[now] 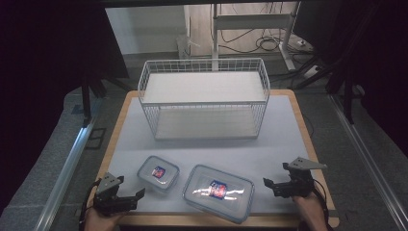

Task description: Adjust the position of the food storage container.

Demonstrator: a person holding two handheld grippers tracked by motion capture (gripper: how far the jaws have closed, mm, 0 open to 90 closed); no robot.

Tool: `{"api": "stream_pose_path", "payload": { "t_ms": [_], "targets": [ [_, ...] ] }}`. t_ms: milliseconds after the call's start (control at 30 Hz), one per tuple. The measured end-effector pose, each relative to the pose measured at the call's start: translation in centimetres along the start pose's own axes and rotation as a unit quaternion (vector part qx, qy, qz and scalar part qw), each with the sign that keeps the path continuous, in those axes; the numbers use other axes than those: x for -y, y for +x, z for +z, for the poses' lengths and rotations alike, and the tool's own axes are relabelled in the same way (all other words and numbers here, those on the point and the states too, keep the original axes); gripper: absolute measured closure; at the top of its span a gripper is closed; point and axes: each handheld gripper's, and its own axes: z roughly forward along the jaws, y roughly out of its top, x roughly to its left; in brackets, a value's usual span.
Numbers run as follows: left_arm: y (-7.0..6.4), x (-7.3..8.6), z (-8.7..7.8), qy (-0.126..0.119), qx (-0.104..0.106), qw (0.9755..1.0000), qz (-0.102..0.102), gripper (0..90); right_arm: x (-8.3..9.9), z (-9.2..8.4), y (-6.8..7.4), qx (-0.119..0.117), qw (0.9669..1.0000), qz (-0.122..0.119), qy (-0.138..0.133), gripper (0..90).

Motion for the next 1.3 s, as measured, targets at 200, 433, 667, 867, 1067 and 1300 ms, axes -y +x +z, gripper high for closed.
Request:
{"api": "stream_pose_path", "payload": {
  "t_ms": [200,433,667,867,1067,1300],
  "targets": [
    [-0.5,-0.5,-0.8,-0.009,0.005,0.9999,0.006,27.0,0.0,0.0,0.1,-0.001,1.0000,0.001,0.002,0.0],
    [-1.6,-1.3,-1.9,-0.034,0.019,0.9990,0.022,55.0,0.0,0.1,0.1,-0.002,1.0000,0.000,0.000,0.0],
    [-3.9,-2.8,-0.6,-0.024,0.068,0.9969,0.032,84.3,-0.1,0.2,0.3,-0.003,1.0000,-0.004,0.004,0.0],
    [-5.3,-3.9,0.5,-0.021,0.103,0.9935,0.042,89.9,-0.1,0.2,0.3,-0.006,1.0000,-0.003,0.003,0.0],
    [-7.4,-5.2,3.8,0.005,0.127,0.9907,0.047,90.0,-0.1,0.3,0.4,-0.008,0.9999,-0.004,0.006,0.0],
    [-9.0,-5.8,6.1,0.037,0.110,0.9914,0.060,90.0,-0.2,0.4,0.5,-0.010,0.9999,-0.006,0.007,0.0]
  ]
}}
